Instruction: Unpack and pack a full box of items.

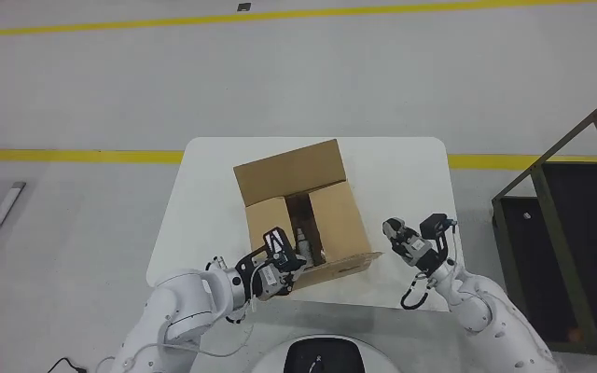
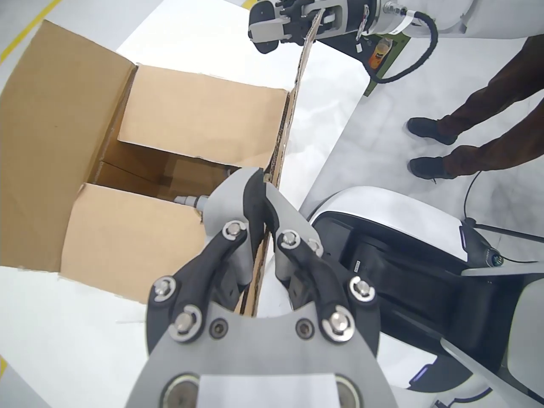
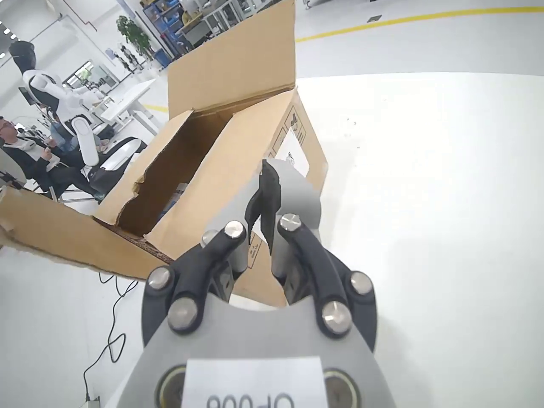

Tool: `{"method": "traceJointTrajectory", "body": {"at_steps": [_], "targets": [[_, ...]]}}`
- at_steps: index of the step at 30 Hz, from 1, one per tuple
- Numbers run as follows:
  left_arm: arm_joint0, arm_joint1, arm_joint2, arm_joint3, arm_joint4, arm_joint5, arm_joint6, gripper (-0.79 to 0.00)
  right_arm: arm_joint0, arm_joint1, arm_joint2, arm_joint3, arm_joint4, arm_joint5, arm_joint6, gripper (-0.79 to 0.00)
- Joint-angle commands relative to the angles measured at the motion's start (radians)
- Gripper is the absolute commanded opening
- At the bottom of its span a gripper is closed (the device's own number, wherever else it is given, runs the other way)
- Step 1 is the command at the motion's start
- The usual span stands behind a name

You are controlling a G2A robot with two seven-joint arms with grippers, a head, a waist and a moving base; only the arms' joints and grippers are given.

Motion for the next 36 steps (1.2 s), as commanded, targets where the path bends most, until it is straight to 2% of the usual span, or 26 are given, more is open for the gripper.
{"method": "traceJointTrajectory", "body": {"at_steps": [1,5,9,12,16,17,18,19,22,30,36], "targets": [[0.002,0.004,0.000,-0.003,-0.029,0.002,-0.022,-0.785,0.000,0.000,0.005,-0.005,-0.014,-0.014,-0.015,-0.785],[0.002,0.013,0.001,-0.006,-0.060,-0.010,-0.068,-0.785,-0.009,0.002,0.021,-0.035,-0.025,-0.057,-0.043,-0.785],[-0.003,0.022,0.005,-0.003,-0.098,-0.013,-0.104,-0.785,-0.017,0.007,0.039,-0.085,-0.029,-0.155,-0.054,-0.785],[-0.007,0.027,0.007,-0.002,-0.111,-0.011,-0.114,-0.785,-0.014,0.013,0.043,-0.116,-0.023,-0.261,-0.021,-0.785],[-0.017,0.034,0.010,0.001,-0.118,0.002,-0.110,-0.785,-0.001,0.019,0.036,-0.130,0.001,-0.350,0.052,-0.785],[-0.019,0.035,0.009,0.002,-0.118,0.006,-0.107,-0.763,0.001,0.020,0.033,-0.128,0.007,-0.361,0.075,-0.785],[-0.022,0.036,0.008,0.003,-0.117,0.011,-0.102,-0.542,0.003,0.021,0.024,-0.128,0.020,-0.383,0.107,-0.785],[-0.024,0.038,0.007,0.004,-0.114,0.017,-0.097,-0.009,0.010,0.023,0.022,-0.130,0.030,-0.399,0.133,-0.785],[-0.031,0.041,0.002,0.013,-0.109,0.044,-0.076,0.000,0.017,0.029,0.013,-0.132,0.058,-0.443,0.199,-0.785],[-0.048,0.046,-0.008,0.037,-0.082,0.153,-0.015,0.000,0.024,0.061,-0.049,-0.174,0.135,-0.445,0.395,-0.785],[-0.059,0.049,-0.007,0.053,-0.062,0.203,0.012,0.000,0.036,0.090,-0.101,-0.176,0.191,-0.445,0.491,-0.785]]}}
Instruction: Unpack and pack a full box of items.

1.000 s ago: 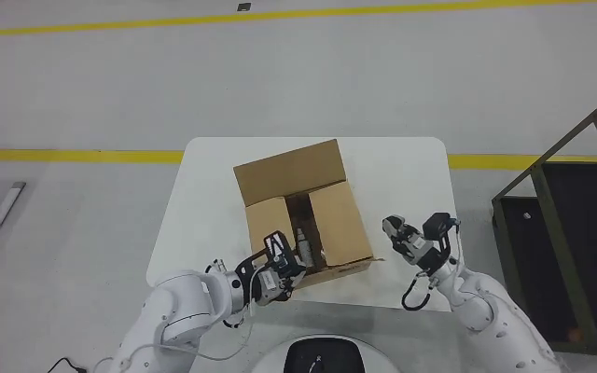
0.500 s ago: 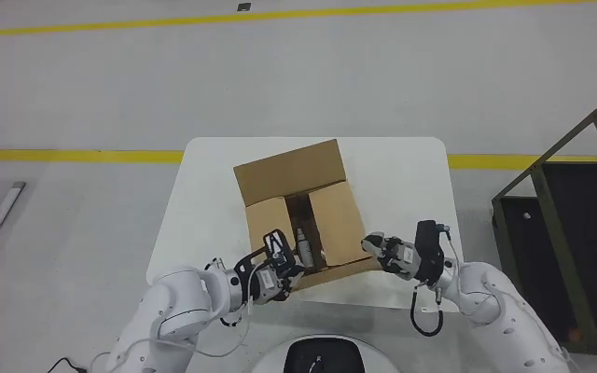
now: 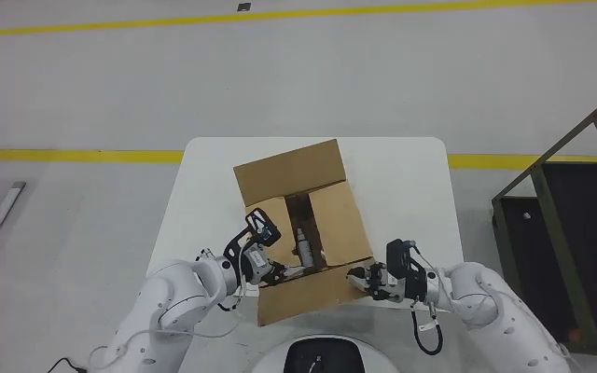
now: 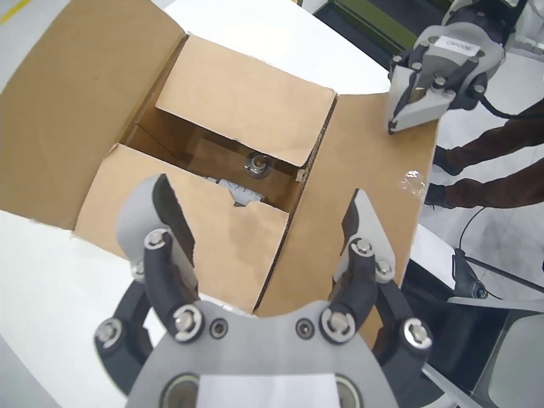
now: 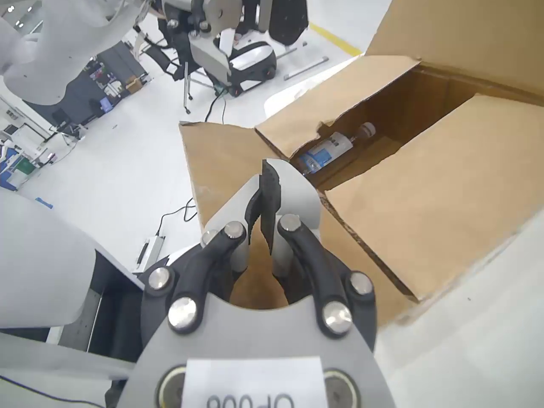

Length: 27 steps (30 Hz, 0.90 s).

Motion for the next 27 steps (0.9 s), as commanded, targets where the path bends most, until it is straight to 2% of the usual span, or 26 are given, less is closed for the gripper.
{"method": "traceJointTrajectory", "body": {"at_steps": [1,7,11,27], "targets": [[-0.003,0.001,0.000,0.003,0.002,0.008,0.007,0.000,0.003,0.007,-0.019,-0.002,0.017,0.000,0.018,-0.785],[-0.011,0.006,0.004,0.010,-0.004,0.023,0.019,0.000,0.030,0.030,-0.082,0.014,0.025,0.000,0.075,-0.785],[-0.017,0.008,0.009,0.015,-0.009,0.029,0.025,0.000,0.055,0.037,-0.112,0.051,-0.001,0.000,0.071,-0.785],[-0.034,0.020,0.024,0.030,-0.015,0.047,0.037,0.000,0.106,0.014,-0.187,0.157,-0.170,0.008,-0.134,-0.785]]}}
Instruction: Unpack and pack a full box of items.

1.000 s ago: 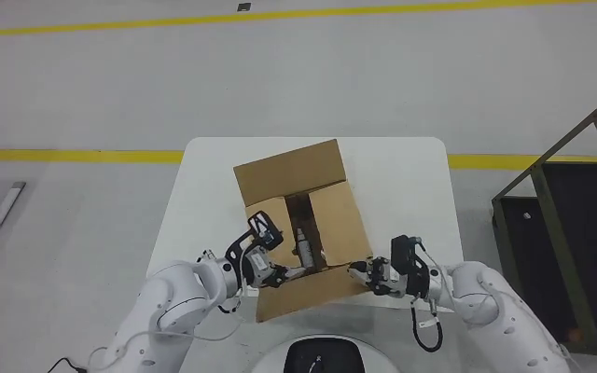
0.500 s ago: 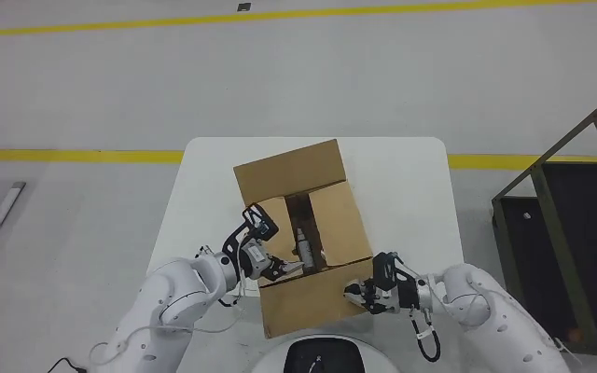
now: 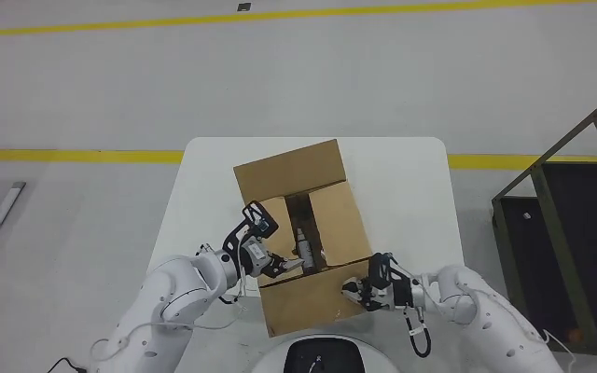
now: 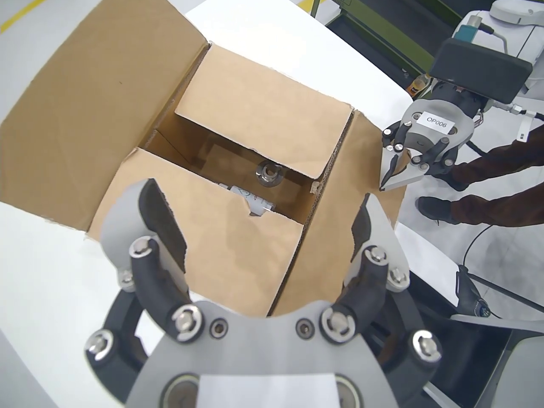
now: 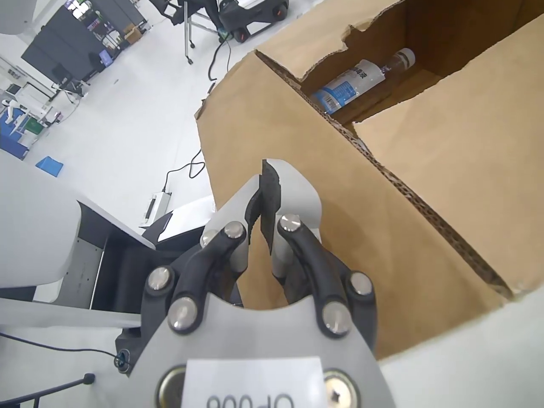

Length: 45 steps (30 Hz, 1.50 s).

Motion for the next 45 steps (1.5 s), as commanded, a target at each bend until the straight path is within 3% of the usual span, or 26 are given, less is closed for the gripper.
{"method": "traceJointTrajectory", "body": {"at_steps": [1,17,23,27,32,37,45], "targets": [[-0.001,0.001,0.002,0.001,-0.003,0.003,0.000,0.000,0.002,-0.004,-0.004,0.007,-0.018,0.007,-0.029,-0.785],[-0.012,0.010,0.013,0.015,-0.049,0.021,0.020,0.000,0.016,-0.016,-0.024,0.031,-0.110,0.048,-0.074,-0.785],[-0.020,0.013,0.011,0.029,-0.070,0.061,0.001,0.000,-0.005,-0.011,0.028,-0.014,-0.131,0.049,-0.198,-0.785],[-0.024,0.015,0.012,0.031,-0.071,0.078,0.002,0.000,-0.065,-0.001,0.122,-0.053,-0.150,0.128,-0.351,-0.785],[-0.027,0.017,0.016,0.034,-0.076,0.085,0.006,0.000,-0.161,0.006,0.241,-0.045,-0.100,0.313,-0.474,-0.785],[-0.031,0.019,0.021,0.038,-0.079,0.088,0.010,0.000,-0.195,0.001,0.263,-0.007,-0.037,0.452,-0.412,-0.785],[-0.040,0.022,0.028,0.048,-0.081,0.100,0.017,0.000,-0.115,-0.035,0.135,0.079,-0.025,0.451,-0.349,-0.785]]}}
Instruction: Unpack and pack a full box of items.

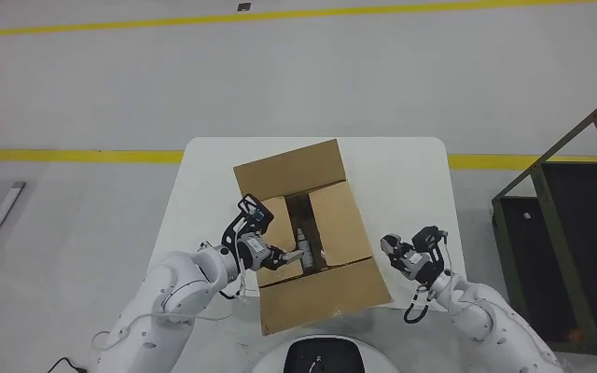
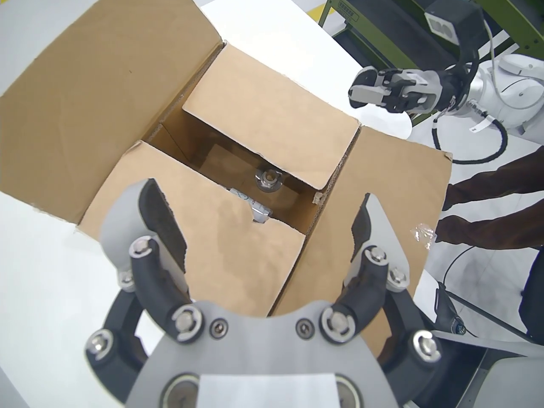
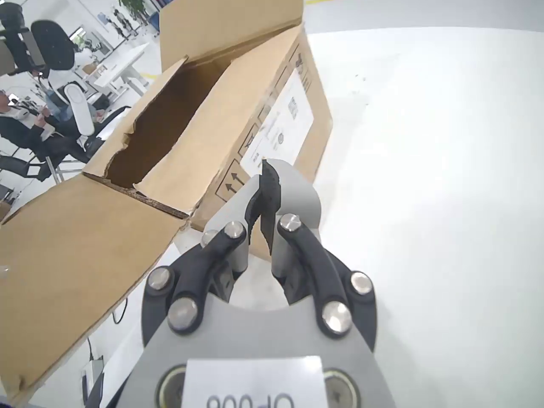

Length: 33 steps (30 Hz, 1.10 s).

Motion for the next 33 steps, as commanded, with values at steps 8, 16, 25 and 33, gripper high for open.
{"method": "traceJointTrajectory", "body": {"at_steps": [8,16,25,33], "targets": [[-0.008,0.004,0.001,0.010,0.002,0.018,0.005,0.000,0.063,-0.037,-0.111,0.064,-0.035,-0.019,-0.013,-0.785],[-0.016,0.007,0.001,0.023,0.022,0.034,0.007,0.000,0.068,-0.054,-0.164,0.038,-0.038,-0.075,0.019,-0.785],[-0.025,0.010,0.082,0.028,0.443,0.158,0.017,0.000,0.036,-0.043,-0.089,-0.019,-0.080,-0.059,-0.031,-0.785],[-0.052,-0.012,0.186,0.076,0.629,0.325,0.008,0.000,-0.042,-0.022,0.017,-0.101,-0.118,-0.049,-0.064,-0.785]]}}
